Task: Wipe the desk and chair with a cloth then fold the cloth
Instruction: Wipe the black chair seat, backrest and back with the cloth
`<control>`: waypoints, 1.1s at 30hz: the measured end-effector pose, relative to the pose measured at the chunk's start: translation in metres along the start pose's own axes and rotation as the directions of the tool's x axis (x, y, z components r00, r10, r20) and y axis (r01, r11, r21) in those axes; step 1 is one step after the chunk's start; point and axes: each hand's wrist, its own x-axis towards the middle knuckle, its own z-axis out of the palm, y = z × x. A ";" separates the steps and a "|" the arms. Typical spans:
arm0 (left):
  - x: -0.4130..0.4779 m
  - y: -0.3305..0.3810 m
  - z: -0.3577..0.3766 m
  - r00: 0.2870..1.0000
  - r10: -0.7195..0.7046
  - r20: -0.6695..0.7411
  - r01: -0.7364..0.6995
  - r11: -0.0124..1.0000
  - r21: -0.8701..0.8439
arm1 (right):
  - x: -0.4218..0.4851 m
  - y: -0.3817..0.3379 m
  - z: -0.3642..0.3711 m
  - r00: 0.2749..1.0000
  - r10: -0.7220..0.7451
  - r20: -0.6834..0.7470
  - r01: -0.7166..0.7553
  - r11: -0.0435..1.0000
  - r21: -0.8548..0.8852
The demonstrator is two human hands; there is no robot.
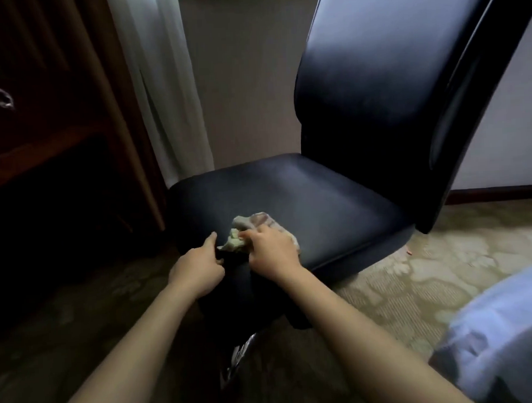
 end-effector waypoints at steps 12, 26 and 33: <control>-0.013 0.015 0.019 0.997 0.071 0.016 -0.070 0.996 -0.047 | 0.007 0.227 -0.054 0.849 0.502 -0.164 -0.519 0.851 -0.082; -0.016 0.027 0.018 0.995 0.102 -0.015 -0.101 0.991 0.089 | -0.137 0.018 0.046 0.782 0.343 -0.520 0.085 0.768 0.635; -0.017 0.027 0.026 0.992 0.123 -0.037 -0.118 0.987 0.104 | -0.030 0.185 0.011 0.382 0.842 -0.382 -0.023 0.421 0.907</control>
